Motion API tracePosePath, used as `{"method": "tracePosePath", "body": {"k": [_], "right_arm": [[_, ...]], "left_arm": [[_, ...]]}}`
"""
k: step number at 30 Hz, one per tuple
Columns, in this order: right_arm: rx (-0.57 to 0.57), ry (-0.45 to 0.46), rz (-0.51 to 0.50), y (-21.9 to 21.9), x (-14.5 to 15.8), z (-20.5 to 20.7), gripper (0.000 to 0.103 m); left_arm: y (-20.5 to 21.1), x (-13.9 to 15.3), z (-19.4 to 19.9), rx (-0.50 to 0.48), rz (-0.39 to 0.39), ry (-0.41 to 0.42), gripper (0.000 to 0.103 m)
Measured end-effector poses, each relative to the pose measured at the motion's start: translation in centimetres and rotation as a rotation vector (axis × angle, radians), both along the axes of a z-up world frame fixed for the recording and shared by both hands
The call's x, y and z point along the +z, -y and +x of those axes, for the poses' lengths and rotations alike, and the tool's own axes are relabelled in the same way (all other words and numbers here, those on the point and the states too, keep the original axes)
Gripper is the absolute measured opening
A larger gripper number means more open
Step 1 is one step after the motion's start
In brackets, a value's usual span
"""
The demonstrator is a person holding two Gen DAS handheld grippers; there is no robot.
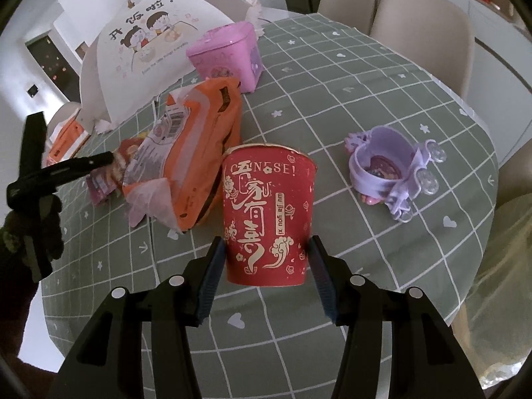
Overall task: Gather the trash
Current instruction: 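Lift the chips bag and red cup and carry both to the bin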
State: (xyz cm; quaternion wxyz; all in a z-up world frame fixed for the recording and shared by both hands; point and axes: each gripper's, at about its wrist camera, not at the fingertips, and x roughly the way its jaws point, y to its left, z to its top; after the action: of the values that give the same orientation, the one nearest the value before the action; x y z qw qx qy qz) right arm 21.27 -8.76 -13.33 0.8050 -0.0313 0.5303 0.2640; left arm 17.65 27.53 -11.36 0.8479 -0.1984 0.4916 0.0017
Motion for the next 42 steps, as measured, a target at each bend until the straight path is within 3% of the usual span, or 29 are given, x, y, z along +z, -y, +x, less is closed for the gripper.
{"method": "tracePosePath", "body": {"k": [1,4,8,13,18,25,34,38,42], "right_arm": [[-0.001,-0.001,0.001,0.0,0.0,-0.1,0.049],[-0.003,0.0,0.016,0.2,0.2,-0.2,0.048],[-0.008,0.006,0.038,0.4,0.6,-0.1,0.048],[-0.024,0.05,0.056,0.3,1.4,0.3,0.049],[0.001,0.097,0.005,-0.5,1.8,0.5,0.049],[0.041,0.084,-0.043,-2.1,0.9,2.4,0.052],[0.041,-0.013,-0.036,-2.5,-0.7,4.3,0.057],[0.061,0.019,-0.093,-3.0,-0.2,3.0,0.057],[0.036,0.069,-0.06,-2.0,1.6,1.7,0.056]], "left_arm": [[0.2,-0.2,0.0,-0.006,-0.02,-0.005,0.027],[1.3,-0.2,-0.1,-0.048,-0.066,-0.003,0.011],[2.2,1.8,-1.1,-0.057,-0.051,0.045,0.01],[1.7,4.6,-2.9,0.026,-0.018,0.123,0.01],[1.1,4.6,-4.3,0.076,-0.02,0.125,0.01],[1.3,3.7,-4.4,0.091,-0.042,0.106,0.01],[2.2,4.6,-5.6,0.098,-0.039,0.133,0.01],[2.8,5.5,-6.4,0.106,-0.036,0.153,0.01],[3.9,7.1,-6.5,0.077,-0.005,0.19,0.01]]}}
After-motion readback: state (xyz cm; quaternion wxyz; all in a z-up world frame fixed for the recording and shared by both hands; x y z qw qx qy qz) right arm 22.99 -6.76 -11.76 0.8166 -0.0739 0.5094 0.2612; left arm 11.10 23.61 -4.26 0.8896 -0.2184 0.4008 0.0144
